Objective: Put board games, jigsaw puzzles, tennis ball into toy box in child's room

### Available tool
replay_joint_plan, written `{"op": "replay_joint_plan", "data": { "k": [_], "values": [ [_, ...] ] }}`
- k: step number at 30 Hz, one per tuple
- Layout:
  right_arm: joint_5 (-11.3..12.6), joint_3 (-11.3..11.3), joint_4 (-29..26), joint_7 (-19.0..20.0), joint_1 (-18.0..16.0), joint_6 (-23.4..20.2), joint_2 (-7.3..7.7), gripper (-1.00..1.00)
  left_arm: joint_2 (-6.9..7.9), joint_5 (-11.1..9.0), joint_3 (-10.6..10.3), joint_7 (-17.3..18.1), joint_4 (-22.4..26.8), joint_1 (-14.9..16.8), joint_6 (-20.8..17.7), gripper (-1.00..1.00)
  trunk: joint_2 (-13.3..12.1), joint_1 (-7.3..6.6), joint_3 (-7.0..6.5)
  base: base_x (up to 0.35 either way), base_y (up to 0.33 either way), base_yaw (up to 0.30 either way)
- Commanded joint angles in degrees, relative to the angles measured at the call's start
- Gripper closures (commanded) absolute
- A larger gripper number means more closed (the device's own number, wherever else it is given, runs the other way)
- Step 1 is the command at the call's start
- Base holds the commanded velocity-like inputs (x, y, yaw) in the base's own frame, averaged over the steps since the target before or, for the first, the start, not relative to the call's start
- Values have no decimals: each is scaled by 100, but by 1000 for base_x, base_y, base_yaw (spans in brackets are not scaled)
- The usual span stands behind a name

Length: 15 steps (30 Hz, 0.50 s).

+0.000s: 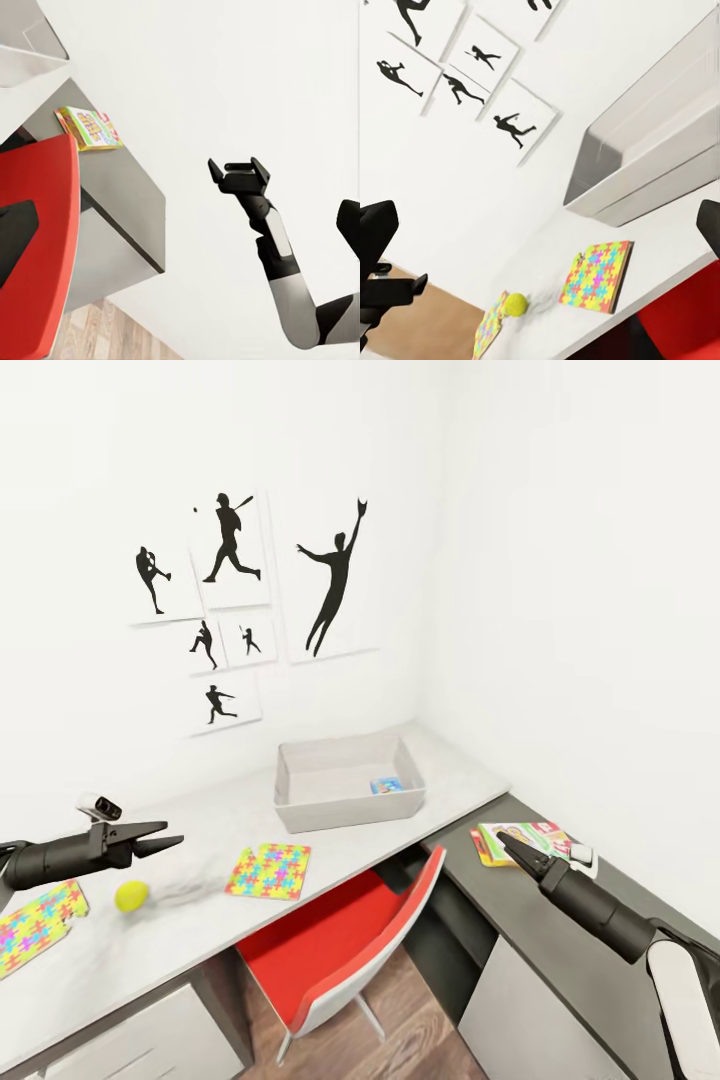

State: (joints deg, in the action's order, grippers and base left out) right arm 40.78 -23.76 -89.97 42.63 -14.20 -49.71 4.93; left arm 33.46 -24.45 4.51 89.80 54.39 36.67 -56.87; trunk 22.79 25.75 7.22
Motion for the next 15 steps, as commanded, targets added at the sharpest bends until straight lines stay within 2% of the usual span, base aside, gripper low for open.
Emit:
{"op": "replay_joint_plan", "data": {
  "k": [1, 10, 15],
  "values": [
    [3, -6, -2, 16, -6, -30, -1, -100, 3, -5, -3, 20, 2, 0, -61, -100, 12, 4, 12, 0, 0, -156],
    [1, -11, 2, 12, -7, -30, 3, -100, 3, -19, -2, 20, 2, -39, -61, -100, 12, 4, 12, -16, 0, -235],
    [0, -14, -5, 9, -8, -30, 4, -100, 3, -24, 3, 20, -3, -45, -61, -100, 12, 4, 12, -229, 61, -281]
  ]
}}
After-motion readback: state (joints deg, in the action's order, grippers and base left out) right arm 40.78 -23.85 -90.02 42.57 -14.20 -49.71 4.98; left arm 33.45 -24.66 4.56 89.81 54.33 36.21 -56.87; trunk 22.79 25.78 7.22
